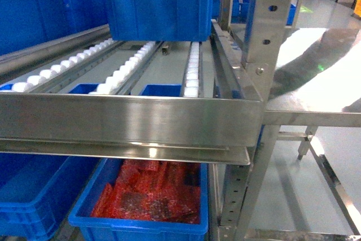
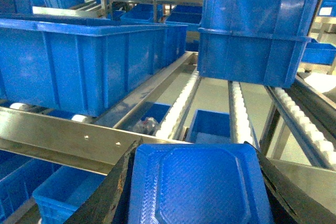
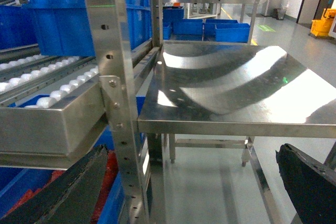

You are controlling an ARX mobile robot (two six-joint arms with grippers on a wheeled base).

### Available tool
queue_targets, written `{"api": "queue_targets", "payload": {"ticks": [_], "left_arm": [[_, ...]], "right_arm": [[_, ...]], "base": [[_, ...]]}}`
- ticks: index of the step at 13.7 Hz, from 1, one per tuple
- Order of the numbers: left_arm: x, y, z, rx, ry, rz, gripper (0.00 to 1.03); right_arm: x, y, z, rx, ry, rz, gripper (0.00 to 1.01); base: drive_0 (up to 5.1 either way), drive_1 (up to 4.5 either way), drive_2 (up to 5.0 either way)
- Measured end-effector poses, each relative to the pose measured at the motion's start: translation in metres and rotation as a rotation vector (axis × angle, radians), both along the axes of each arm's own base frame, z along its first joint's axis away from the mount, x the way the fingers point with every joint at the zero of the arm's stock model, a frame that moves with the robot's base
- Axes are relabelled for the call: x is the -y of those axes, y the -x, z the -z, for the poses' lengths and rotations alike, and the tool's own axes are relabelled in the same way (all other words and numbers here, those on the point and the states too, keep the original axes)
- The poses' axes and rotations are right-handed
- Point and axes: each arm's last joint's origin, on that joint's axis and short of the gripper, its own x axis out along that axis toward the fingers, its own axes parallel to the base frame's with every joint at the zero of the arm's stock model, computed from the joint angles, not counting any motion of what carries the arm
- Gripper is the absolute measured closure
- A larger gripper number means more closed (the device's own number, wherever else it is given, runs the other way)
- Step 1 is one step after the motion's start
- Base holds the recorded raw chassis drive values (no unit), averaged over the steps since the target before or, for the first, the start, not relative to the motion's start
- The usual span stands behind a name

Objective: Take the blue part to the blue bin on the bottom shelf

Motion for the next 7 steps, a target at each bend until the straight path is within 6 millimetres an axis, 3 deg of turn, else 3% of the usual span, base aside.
{"api": "queue_targets", "payload": {"ticks": [7], "left_arm": [[0.0000, 0.0000, 0.0000, 0.000, 0.000, 0.000, 0.59]], "right_arm": [[0.0000, 0.0000, -0.0001, 0.001, 0.000, 0.000, 0.03]], "base": [[-5.0, 2.41, 2.4]]}}
